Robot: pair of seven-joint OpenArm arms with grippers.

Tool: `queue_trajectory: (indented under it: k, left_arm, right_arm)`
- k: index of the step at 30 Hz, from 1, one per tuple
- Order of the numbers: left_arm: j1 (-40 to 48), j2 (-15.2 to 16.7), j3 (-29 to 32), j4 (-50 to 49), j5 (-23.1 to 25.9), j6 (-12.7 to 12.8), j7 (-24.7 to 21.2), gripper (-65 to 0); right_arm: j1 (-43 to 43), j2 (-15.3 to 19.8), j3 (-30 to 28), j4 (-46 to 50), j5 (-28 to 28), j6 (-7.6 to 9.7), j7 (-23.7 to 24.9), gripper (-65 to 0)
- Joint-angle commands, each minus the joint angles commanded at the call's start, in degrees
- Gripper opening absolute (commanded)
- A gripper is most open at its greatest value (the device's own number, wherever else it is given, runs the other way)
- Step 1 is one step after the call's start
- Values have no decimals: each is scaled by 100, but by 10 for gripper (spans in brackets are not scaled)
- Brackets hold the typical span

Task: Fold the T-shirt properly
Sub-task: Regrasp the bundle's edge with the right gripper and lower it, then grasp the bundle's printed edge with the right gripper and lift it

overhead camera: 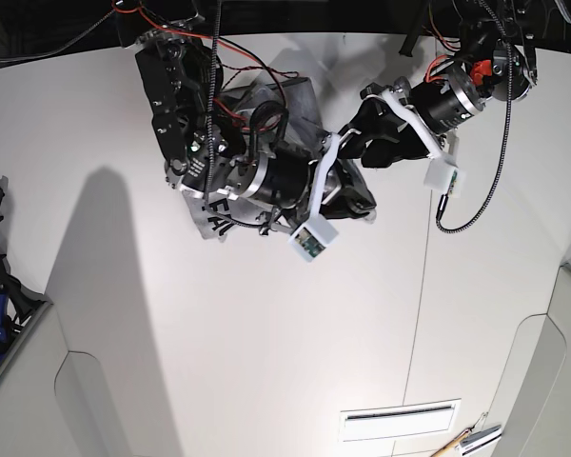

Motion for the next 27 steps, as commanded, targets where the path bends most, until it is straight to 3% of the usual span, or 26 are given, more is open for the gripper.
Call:
queue_trajectory:
  k: [2, 3, 6, 9, 13, 16, 19, 21, 27]
  left_arm:
    - [0, 0, 0, 0, 2, 0, 101, -298]
    - [4, 0, 0, 0, 0, 0, 153, -298]
    - [61, -2, 0, 0, 2, 0, 170, -298]
    - [144, -2, 0, 0, 4, 0, 173, -298]
    - [321, -15, 0, -7, 7, 0, 173, -298]
    - [376, -15, 0, -20, 7, 0, 168, -298]
    - [361, -15, 0, -28, 0, 0, 160, -298]
    - [361, -13, 0, -28, -4, 0, 101, -298]
    - [356, -13, 0, -28, -4, 0, 13, -298]
  right_arm:
    - [2, 0, -9, 2, -4, 0, -160, -392]
    - [2, 2, -9, 9, 11, 0, -387, -364]
    - [-31, 76, -4, 57, 208, 2, -1115, -364]
    - [-275, 463, 4, 352, 356, 2, -1333, -364]
    - [-850, 1248, 2, 1279, 396, 22, -1346, -364]
    - [-1311, 1775, -11, 1775, 463, 374, -1384, -364]
    - [-1491, 2247, -11, 1757, 286, 417, -1005, -364]
    - [-1486, 2468, -11, 1714, -55, 415, -645, -364]
    - [-1213, 2848, -415, 1484, -400, 507, -367, -364]
